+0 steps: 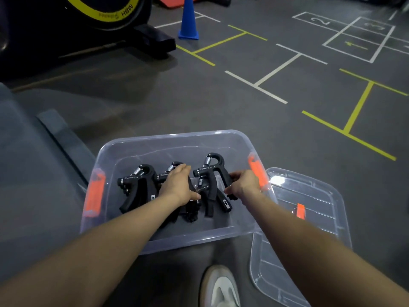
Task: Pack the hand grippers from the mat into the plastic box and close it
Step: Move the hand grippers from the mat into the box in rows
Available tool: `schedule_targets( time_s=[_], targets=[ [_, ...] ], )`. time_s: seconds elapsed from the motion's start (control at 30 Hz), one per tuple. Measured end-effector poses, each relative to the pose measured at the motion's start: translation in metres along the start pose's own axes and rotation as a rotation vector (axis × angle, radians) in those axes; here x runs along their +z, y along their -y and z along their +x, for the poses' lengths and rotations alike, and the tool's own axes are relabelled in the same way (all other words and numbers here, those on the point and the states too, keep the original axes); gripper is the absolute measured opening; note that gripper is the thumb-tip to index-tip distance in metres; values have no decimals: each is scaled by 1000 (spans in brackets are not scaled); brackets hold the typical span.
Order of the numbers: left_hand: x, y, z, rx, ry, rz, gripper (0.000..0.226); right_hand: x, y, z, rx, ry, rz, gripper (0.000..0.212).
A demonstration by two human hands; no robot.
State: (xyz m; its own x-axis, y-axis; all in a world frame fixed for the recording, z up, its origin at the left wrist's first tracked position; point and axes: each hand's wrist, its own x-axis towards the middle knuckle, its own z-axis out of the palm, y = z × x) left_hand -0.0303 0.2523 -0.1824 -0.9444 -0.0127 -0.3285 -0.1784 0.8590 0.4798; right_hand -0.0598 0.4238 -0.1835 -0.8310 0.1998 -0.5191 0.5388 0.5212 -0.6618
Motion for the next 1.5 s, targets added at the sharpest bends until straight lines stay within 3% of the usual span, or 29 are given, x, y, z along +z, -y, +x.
schedule_targets(
  time_s=[0.6, 0.8, 0.9, 1.03, 1.17, 1.5],
  targets=[
    [9, 17, 15, -5, 125, -8, 105, 31, -24, 39, 70, -27, -34, 38],
    [6, 18, 9, -5, 114, 21, 95, 32, -17, 30, -44, 52, -10, 39],
    [-8, 18, 4, -24, 54, 26, 81, 34, 0, 21, -96, 23, 18, 44],
    [-51, 30, -11, -67, -78, -15, 58, 40, 46, -3, -200, 95, 4, 45],
    [-101, 65, -39, -186, -204, -63, 49, 65, 108, -42, -336, 170, -33, 45],
    [-204, 213, -173, -523, -440, -153, 45, 221, 208, -156, -612, 410, -136, 48]
  ],
)
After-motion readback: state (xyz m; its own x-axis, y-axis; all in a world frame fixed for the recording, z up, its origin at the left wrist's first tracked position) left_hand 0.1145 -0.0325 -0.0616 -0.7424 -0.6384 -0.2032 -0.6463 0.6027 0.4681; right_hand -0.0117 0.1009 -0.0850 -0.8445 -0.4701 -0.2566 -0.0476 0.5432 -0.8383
